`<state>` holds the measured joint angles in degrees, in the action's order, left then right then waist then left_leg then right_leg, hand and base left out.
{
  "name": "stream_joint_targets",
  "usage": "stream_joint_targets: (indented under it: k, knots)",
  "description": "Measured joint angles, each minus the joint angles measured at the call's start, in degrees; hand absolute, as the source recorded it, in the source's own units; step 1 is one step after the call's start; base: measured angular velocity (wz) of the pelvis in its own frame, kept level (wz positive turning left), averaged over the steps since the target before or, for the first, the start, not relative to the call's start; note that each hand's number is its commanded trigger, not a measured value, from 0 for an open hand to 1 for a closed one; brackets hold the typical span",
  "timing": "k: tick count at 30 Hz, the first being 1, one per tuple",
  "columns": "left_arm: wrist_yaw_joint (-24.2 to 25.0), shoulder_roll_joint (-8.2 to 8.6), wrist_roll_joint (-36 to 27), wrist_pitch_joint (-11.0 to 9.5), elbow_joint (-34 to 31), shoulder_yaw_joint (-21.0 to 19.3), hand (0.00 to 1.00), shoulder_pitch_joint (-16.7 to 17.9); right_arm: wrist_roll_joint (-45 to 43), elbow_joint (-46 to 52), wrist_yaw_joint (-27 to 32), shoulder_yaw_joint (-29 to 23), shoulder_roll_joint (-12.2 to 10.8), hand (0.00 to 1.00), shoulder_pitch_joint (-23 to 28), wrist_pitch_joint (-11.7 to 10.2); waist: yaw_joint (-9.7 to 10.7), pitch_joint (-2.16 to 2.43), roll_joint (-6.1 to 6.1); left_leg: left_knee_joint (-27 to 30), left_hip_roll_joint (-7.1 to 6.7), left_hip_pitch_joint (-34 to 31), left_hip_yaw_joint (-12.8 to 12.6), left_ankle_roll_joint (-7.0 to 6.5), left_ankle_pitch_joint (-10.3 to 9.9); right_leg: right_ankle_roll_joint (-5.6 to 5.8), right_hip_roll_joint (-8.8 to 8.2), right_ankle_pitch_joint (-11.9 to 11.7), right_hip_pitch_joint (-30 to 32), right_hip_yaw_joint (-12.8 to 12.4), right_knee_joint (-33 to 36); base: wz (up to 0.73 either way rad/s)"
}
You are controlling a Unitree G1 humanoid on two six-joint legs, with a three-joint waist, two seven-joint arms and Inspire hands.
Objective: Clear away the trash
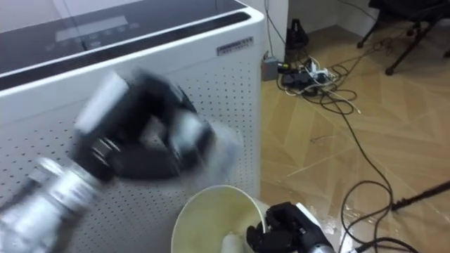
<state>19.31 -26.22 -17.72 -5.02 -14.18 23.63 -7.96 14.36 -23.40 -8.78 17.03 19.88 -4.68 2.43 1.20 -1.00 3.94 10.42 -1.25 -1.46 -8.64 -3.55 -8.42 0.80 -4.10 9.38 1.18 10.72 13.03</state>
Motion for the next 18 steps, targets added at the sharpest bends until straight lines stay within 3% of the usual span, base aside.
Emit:
stream_joint_targets:
  k: [5,14,18]
  knots:
    - [7.7,-1.33,-6.7,0.0,-0.1,0.1,1.0,-0.4,0.8,0.0,-0.1,0.3,0.3,1.0,-0.3,0.0,0.0,0.04,0.32,0.0,0.44,0.0,-0.1,0.09,0.0,-0.12,0.17,-0.1,0.2,-0.9,-0.2,-0.07]
    - [13.8,-1.35,-7.9,0.0,-0.2,0.1,1.0,-1.3,0.8,0.0,-0.1,0.6,0.6,1.0,-0.3,0.0,0.1,0.01,1.1,0.0,0.47,-0.3,0.2,0.24,-0.2,-0.18,0.34,-0.1,0.5,-0.5,0.0,0.0]
    - [14.3,-1.5,-7.5,0.1,-0.3,0.1,1.0,-1.2,0.6,0.0,-0.1,0.6,0.6,1.0,-0.3,0.0,-0.1,0.13,1.32,0.2,0.46,-0.7,0.2,0.24,-0.2,-0.23,0.33,-0.1,0.9,-0.4,0.2,0.0]
